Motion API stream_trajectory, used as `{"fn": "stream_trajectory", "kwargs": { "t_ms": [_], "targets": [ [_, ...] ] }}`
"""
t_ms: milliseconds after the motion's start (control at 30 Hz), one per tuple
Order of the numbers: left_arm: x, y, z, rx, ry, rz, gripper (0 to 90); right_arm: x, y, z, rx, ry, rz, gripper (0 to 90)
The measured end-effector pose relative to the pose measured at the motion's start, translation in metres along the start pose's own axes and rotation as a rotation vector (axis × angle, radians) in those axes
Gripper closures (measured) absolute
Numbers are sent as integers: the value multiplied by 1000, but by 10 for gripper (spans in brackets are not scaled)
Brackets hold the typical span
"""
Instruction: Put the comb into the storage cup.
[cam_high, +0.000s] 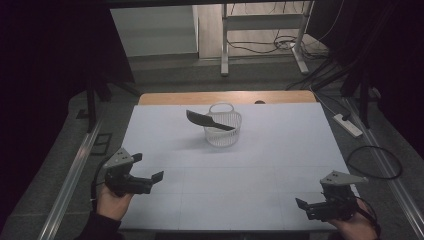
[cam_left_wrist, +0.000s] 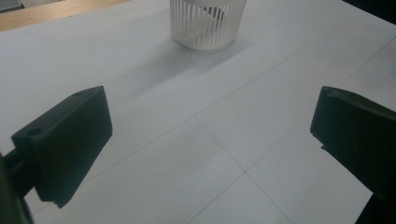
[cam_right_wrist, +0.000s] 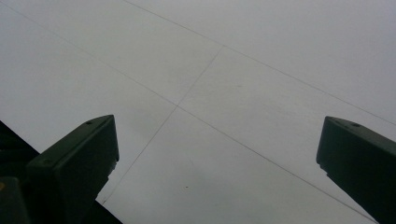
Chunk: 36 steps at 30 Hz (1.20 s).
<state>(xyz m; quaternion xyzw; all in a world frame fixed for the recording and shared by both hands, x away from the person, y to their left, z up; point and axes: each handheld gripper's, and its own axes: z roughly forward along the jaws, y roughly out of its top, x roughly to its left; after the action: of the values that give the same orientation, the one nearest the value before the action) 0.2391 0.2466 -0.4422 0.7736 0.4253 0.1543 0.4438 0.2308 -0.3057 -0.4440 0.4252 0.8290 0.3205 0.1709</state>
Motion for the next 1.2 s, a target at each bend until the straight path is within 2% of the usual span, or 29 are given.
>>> {"fn": "stream_trajectory", "kwargs": {
  "t_ms": [800, 1200],
  "targets": [
    [-1, -30, -35, -18, 52, -54, 0, 1, 1, 1, 1, -4, -5, 0],
    [-4, -42, -47, -3, 92, -60, 0, 1, 1, 1, 0, -8, -8, 0]
  ]
}}
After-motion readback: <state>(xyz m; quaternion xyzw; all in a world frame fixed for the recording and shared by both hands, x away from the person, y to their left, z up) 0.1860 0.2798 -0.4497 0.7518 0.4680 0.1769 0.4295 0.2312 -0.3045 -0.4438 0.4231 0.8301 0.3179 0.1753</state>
